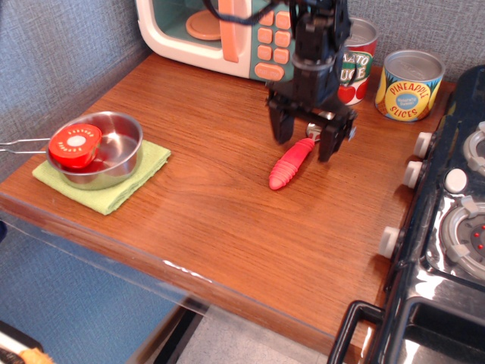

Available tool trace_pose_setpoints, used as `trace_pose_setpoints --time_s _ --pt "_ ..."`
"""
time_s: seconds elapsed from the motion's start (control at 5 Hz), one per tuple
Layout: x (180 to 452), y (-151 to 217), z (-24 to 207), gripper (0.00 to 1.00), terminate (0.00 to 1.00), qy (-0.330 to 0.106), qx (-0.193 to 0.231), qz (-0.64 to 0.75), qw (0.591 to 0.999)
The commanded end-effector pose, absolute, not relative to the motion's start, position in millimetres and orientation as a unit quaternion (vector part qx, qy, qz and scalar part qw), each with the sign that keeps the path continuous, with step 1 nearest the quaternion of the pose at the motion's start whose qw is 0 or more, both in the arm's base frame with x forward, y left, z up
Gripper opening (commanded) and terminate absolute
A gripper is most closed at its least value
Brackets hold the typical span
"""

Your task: Move the spoon close to the cans.

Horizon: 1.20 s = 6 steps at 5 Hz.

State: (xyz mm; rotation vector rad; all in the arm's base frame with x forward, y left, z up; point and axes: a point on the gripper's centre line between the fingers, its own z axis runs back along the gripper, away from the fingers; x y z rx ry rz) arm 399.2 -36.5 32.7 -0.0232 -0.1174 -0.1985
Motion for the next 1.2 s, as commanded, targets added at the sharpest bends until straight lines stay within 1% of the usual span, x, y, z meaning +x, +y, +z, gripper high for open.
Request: trace_pose_setpoints --time_s 0.0,0.2,0.4,0.6,0.8,1.0 --pt "370.9 -7.4 111.8 1.0 0.0 -0.141 -0.051 -0.064 0.987" --pt "342.2 21.4 104.7 1.0 0.0 -0.1 -0.013 -0.052 0.994" --pt "320.3 31.4 93.7 1.0 0.0 -0.072 0.006 -0.059 0.996" --pt "304.8 46.3 90.1 1.0 0.0 -0.065 0.014 -0.051 0.997" --pt "304.8 46.3 90.1 1.0 0.0 -0.065 0.014 -0.051 0.997" --pt "304.8 46.3 90.1 1.0 1.0 -0.065 0.014 -0.051 0.997"
